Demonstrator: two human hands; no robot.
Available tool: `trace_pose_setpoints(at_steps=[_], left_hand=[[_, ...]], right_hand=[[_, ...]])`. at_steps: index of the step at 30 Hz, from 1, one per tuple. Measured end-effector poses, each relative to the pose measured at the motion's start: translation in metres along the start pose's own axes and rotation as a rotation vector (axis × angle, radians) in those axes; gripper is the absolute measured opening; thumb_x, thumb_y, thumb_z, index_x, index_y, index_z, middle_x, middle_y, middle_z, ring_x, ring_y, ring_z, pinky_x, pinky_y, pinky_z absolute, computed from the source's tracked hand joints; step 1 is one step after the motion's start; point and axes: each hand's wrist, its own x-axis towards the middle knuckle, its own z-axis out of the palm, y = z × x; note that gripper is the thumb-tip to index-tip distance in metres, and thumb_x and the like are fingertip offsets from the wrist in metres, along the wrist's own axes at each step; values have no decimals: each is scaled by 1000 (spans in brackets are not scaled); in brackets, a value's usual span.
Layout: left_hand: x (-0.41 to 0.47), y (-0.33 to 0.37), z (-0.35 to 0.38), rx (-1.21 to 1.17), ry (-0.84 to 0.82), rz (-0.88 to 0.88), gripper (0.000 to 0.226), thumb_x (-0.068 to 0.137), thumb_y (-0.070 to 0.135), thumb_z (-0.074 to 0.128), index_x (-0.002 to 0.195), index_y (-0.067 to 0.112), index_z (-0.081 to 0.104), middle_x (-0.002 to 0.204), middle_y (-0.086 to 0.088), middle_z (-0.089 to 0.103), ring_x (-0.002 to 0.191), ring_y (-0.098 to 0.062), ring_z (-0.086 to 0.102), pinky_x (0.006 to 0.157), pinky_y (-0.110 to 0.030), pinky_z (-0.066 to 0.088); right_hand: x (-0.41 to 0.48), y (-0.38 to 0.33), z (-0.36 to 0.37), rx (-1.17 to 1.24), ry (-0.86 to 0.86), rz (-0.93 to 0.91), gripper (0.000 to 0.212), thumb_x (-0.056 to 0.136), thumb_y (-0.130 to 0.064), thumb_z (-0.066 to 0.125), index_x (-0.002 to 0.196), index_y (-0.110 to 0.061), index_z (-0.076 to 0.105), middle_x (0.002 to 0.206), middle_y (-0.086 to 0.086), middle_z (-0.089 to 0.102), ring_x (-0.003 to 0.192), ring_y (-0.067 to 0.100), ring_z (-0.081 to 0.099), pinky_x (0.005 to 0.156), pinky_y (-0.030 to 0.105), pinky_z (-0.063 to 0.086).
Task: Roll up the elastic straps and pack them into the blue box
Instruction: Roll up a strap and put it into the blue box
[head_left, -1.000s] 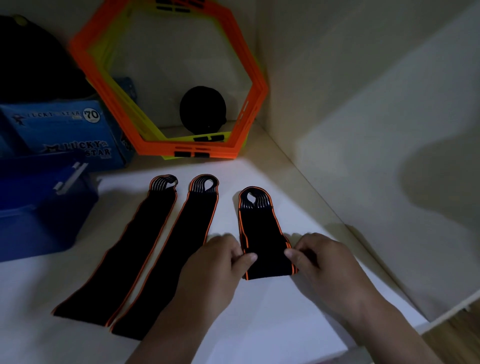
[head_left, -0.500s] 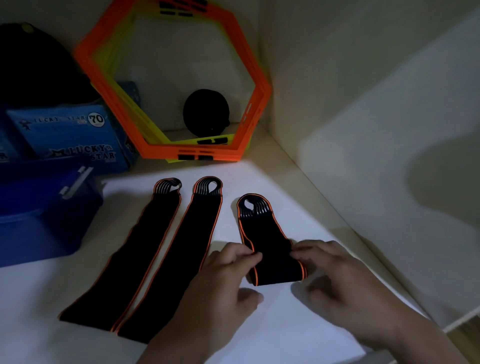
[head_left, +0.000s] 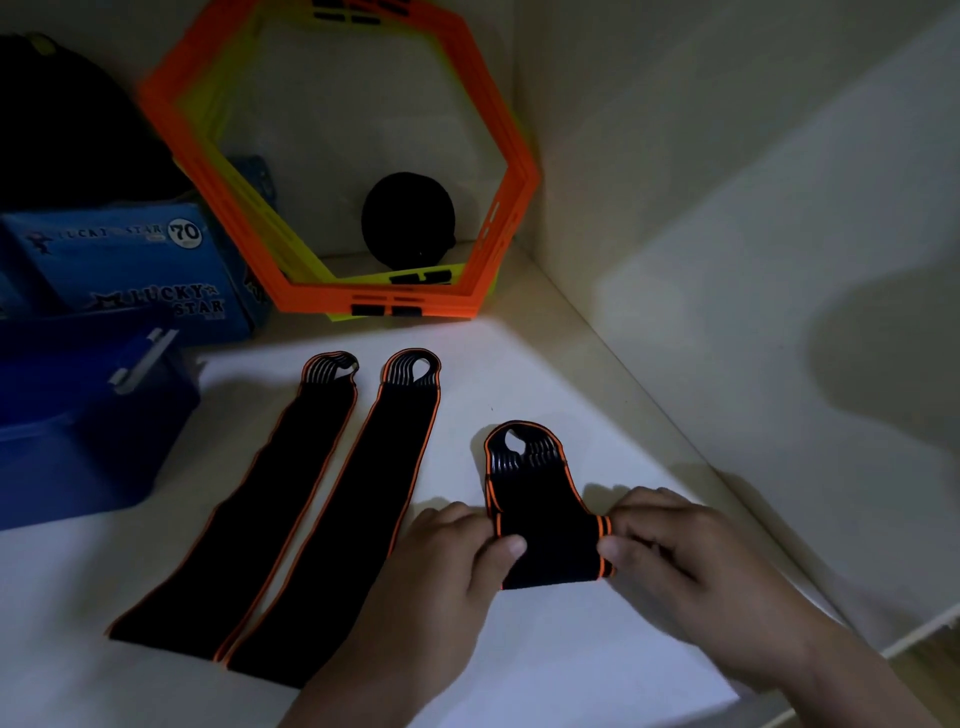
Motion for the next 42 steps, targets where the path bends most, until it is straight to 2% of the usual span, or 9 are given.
trace_pose_setpoints(at_steps=[5, 10, 16, 21, 28, 32, 35, 39, 42], left_hand=[[11, 4, 0, 74, 30, -82, 39, 95, 51, 49, 61, 33, 40, 72, 8, 48, 74, -9, 50, 68, -29, 44], [17, 2, 0, -5, 138, -78, 13, 90, 42, 63, 97, 36, 53, 94, 13, 53, 81, -4, 60, 74, -32, 53], [10, 3, -4, -17, 78, 4, 30, 87, 36, 45, 111, 37, 63, 103, 19, 56, 94, -3, 60, 81, -29, 52], [0, 1, -4, 76, -22, 85, 55, 82, 37, 58, 136, 36, 54, 124, 27, 44, 108, -3, 52, 93, -22, 46], [9, 2, -4, -91, -16, 14, 34, 81, 51, 56, 110, 36, 63, 101, 18, 56, 93, -3, 58, 78, -21, 47], [16, 5, -1, -156, 28, -54, 37, 89, 43, 62, 124, 46, 48, 93, 25, 61, 85, 3, 62, 76, -17, 46], [22, 5, 4, -94, 77, -80, 33, 93, 43, 56, 126, 46, 51, 105, 24, 62, 98, 2, 61, 88, -24, 49], [29, 7, 9, -24, 80, -173, 40, 89, 56, 47, 124, 40, 56, 119, 18, 56, 115, -6, 56, 99, -35, 48], [33, 11, 9, -245, 31, -299, 45, 78, 64, 47, 114, 40, 60, 108, 13, 69, 104, -8, 66, 91, -41, 54]], right_hand=[[11, 5, 7, -29, 22, 100, 43, 96, -48, 52, 67, -16, 50, 67, -3, 51, 67, 16, 53, 63, 34, 42], [18, -2, 11, 113, 197, 192, 15, 88, -25, 75, 88, -32, 63, 81, -13, 64, 66, 7, 59, 60, 17, 42], [17, -1, 11, -109, 179, -89, 21, 86, -17, 63, 98, -33, 71, 96, -19, 68, 93, 9, 61, 77, 28, 49], [3, 8, 1, -137, -16, -93, 54, 75, -39, 77, 127, -40, 62, 122, -33, 57, 113, 2, 55, 94, 15, 43], [8, 12, 2, -83, 12, -81, 34, 84, -40, 73, 117, -38, 70, 110, -24, 61, 111, 8, 57, 89, 20, 45], [18, 8, 5, 37, 18, 34, 20, 84, -46, 58, 94, -35, 72, 115, -19, 57, 119, 11, 51, 91, 19, 41], [28, 7, 8, 67, -7, 122, 24, 87, -47, 50, 78, -33, 67, 110, -22, 58, 117, 4, 50, 90, 22, 40], [36, 3, 8, 105, 35, 185, 27, 88, -47, 51, 82, -24, 63, 81, -8, 66, 84, 7, 60, 76, 34, 47], [39, 2, 7, 295, 82, 272, 13, 94, -32, 61, 106, -36, 64, 86, -5, 72, 80, 13, 67, 76, 35, 52]])
